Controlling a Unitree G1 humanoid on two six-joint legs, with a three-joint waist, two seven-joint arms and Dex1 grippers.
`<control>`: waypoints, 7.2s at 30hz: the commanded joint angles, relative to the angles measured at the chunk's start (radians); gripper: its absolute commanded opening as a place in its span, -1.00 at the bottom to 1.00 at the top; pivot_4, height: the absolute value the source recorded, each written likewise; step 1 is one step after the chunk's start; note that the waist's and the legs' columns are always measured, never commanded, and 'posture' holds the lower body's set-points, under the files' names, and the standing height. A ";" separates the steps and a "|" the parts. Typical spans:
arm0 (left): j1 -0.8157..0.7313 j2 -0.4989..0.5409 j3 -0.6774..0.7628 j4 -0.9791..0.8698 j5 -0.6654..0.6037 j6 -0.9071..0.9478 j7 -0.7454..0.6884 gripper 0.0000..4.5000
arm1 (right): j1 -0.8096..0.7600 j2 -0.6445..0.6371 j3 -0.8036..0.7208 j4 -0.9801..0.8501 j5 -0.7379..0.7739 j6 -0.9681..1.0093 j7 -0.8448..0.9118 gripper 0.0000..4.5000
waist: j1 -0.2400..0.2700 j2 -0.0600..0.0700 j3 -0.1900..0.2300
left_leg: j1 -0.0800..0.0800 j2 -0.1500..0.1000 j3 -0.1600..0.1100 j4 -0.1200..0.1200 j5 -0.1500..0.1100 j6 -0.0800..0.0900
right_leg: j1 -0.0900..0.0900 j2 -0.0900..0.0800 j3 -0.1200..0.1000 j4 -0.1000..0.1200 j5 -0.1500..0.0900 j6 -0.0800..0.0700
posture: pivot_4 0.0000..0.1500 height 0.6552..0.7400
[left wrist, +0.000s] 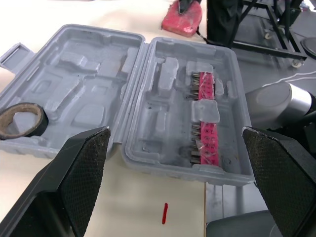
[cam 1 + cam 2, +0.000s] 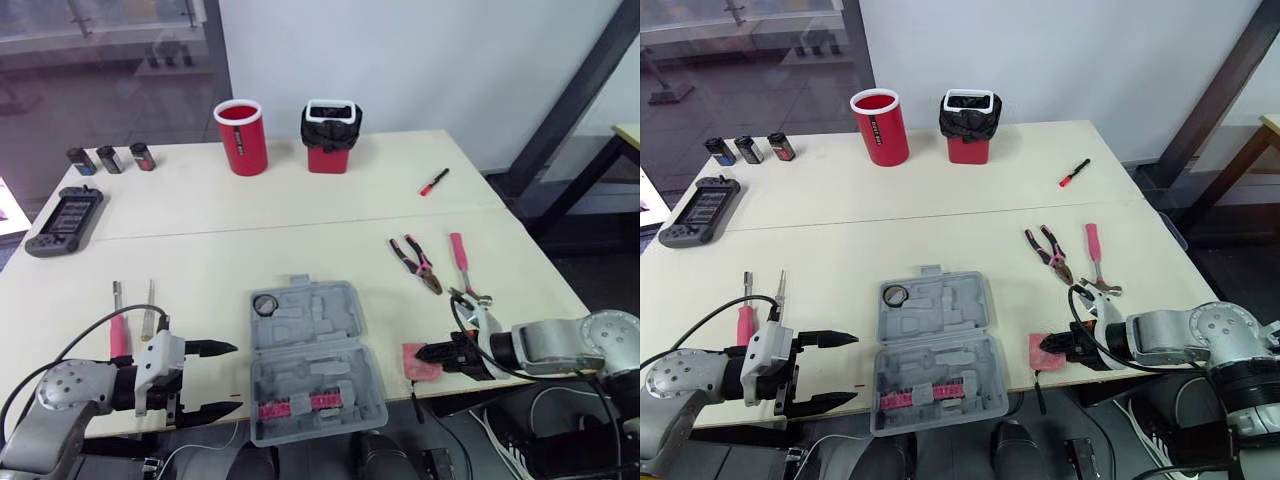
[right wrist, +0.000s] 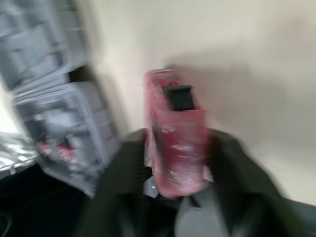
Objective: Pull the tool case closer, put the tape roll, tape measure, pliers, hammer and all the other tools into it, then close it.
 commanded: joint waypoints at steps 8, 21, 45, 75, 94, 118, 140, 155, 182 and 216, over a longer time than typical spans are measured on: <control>-0.003 -0.003 -0.026 -0.034 -0.011 0.005 0.013 1.00 | -0.038 -0.032 -0.122 -0.121 -0.226 0.047 0.228 0.98 | 0.001 0.000 0.000 | 0.000 0.000 0.000 0.000 0.000 0.000 | 0.000 0.000 0.000 0.000 0.000 0.000 | 1.00 0.97; -0.006 0.001 -0.028 -0.019 -0.010 -0.006 0.022 1.00 | 0.367 -0.358 0.060 -0.498 -1.383 -1.192 1.349 0.98 | -0.006 0.005 0.000 | 0.001 0.000 0.001 -0.001 0.000 0.000 | 0.001 0.000 -0.001 0.000 -0.001 0.003 | 1.00 0.97; 0.039 0.011 0.001 -0.072 -0.021 0.007 0.074 1.00 | 0.130 -0.011 0.186 -0.167 -1.783 -1.354 1.444 0.98 | 0.001 0.005 0.001 | 0.002 0.001 0.001 0.009 0.000 -0.001 | 0.003 0.000 -0.001 0.005 0.003 0.001 | 1.00 0.97; -0.033 -0.004 -0.006 0.024 0.024 -0.015 0.136 1.00 | -0.416 0.092 0.308 -0.472 -1.765 -0.710 1.587 0.30 | -0.005 0.009 0.002 | 0.006 0.001 0.001 0.009 0.000 -0.001 | 0.002 0.000 -0.001 0.012 0.001 0.002 | 1.00 0.97; -0.047 -0.043 -0.011 0.056 0.028 -0.052 0.149 1.00 | -0.806 0.525 0.733 0.157 -2.167 -0.901 1.551 0.30 | -0.006 0.009 0.002 | 0.000 0.001 0.001 0.009 0.000 -0.001 | -0.004 0.001 -0.001 0.014 0.002 0.002 | 1.00 0.97; -0.056 -0.083 0.007 0.009 0.014 -0.056 0.206 1.00 | -0.784 0.648 0.712 0.382 -2.289 -1.017 1.528 0.30 | -0.007 0.009 0.002 | 0.000 0.001 0.001 0.009 0.000 -0.001 | -0.004 0.001 -0.001 0.014 0.002 0.002 | 1.00 0.97; -0.018 -0.085 -0.012 -0.038 0.007 -0.033 0.209 1.00 | -0.622 0.500 0.431 -0.156 -2.120 -0.642 1.628 0.99 | -0.003 0.008 0.002 | 0.000 0.001 0.000 0.009 0.000 -0.001 | -0.004 0.001 -0.001 0.014 0.002 0.002 | 1.00 0.97; -0.038 -0.092 -0.028 -0.024 0.016 -0.020 0.222 1.00 | -0.260 0.585 0.121 -0.230 -1.894 -0.830 1.205 -0.30 | -0.007 0.008 0.002 | 0.001 0.001 0.000 0.009 0.000 -0.001 | -0.003 0.001 -0.001 0.013 0.002 0.002 | 1.00 0.97; -0.054 -0.093 -0.031 -0.031 0.025 0.005 0.248 1.00 | -0.203 0.644 0.224 0.159 -1.902 -0.672 1.036 -0.30 | -0.005 0.005 -0.008 | 0.016 0.001 0.000 0.007 0.000 -0.001 | 0.012 0.001 -0.001 0.011 0.001 0.002 | 1.00 0.97; 0.076 0.136 0.502 0.690 0.064 -0.145 0.282 1.00 | 0.600 0.123 -0.718 -0.414 -1.558 -0.897 1.204 0.96 | -0.025 0.006 -0.012 | 0.005 0.001 0.003 -0.001 -0.001 0.000 | -0.001 -0.002 -0.002 -0.001 -0.001 0.005 | 1.00 0.97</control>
